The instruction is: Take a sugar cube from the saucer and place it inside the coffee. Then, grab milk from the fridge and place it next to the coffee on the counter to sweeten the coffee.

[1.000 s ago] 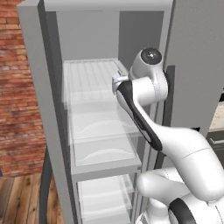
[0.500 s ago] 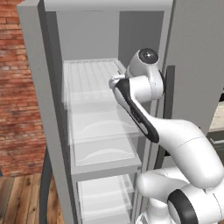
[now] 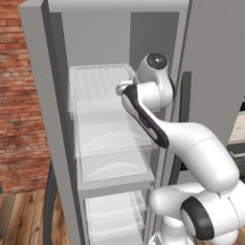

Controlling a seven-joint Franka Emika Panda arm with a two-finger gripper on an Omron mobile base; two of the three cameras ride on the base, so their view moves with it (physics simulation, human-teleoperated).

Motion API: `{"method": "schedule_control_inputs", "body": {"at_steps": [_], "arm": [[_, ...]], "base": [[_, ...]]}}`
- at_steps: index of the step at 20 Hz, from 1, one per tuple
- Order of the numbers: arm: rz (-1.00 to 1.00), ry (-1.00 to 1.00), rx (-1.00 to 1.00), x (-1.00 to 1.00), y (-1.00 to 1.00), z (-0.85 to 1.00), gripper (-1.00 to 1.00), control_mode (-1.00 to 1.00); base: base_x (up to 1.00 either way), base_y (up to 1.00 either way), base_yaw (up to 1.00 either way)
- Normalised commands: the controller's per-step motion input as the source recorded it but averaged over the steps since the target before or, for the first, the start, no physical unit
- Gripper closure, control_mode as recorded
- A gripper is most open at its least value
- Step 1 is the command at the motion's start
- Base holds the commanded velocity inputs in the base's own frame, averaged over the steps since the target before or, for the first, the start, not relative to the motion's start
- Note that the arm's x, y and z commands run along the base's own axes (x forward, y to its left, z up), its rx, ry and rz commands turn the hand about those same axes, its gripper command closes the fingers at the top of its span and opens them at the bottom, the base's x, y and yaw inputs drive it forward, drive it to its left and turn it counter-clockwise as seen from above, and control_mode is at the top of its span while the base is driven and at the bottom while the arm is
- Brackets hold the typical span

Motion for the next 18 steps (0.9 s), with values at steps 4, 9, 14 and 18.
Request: {"method": "schedule_control_inputs", "body": {"at_steps": [4,9,14,18], "arm": [[0.00,0.00,0.00,0.23,0.11,-0.01,-1.00,-1.00],[0.00,0.00,0.00,0.14,0.12,-0.04,-1.00,-1.00],[0.00,-0.01,0.00,0.11,0.01,-0.02,-1.00,-1.00],[0.00,-0.01,0.00,0.06,0.00,-0.10,-1.00,-1.00]], "base": [[0.00,0.00,0.00],[0.00,0.00,0.00],[0.00,0.00,0.00],[0.00,0.00,0.00]]}}
